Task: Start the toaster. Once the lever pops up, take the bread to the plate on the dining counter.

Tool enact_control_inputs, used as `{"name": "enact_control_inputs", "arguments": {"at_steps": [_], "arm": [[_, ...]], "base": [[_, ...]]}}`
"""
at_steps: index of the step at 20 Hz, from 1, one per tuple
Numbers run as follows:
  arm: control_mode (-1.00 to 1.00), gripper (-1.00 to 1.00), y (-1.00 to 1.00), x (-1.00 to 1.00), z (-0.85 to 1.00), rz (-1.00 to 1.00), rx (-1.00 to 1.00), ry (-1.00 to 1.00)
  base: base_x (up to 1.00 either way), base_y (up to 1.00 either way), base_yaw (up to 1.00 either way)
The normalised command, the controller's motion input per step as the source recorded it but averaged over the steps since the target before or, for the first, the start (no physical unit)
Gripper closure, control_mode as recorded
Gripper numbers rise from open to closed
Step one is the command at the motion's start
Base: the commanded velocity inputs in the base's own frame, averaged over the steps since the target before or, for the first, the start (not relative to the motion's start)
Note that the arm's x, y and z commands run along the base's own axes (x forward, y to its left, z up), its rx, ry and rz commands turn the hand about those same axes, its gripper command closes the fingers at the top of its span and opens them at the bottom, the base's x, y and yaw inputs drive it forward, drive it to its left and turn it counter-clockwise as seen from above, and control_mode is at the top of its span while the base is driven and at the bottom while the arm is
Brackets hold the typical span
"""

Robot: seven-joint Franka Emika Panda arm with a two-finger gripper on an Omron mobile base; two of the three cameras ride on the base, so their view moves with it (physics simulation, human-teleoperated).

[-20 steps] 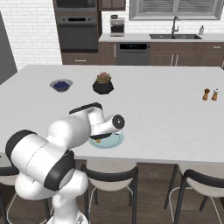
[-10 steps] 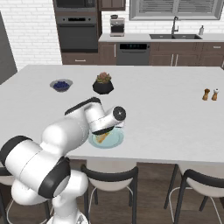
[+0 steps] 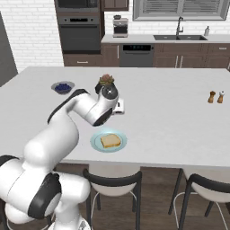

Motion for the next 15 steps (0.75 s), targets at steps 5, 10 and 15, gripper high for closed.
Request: {"name": "enact_control_inputs", "arguments": {"at_steps": [5,10,15], "arm": [[-1.0,-1.0,-0.04,-0.99,0.37,-0.01,-0.13,0.0],[-1.0,-1.0,0.0,-0.91,0.42,-0.06,-0.04,0.0],[-1.0,-1.0,0.01,-0.64,0.32,0.0,0.08,-0.09]], "base": [[0.0,0.0,0.0],[0.0,0.0,0.0],[0.0,0.0,0.0]]}}
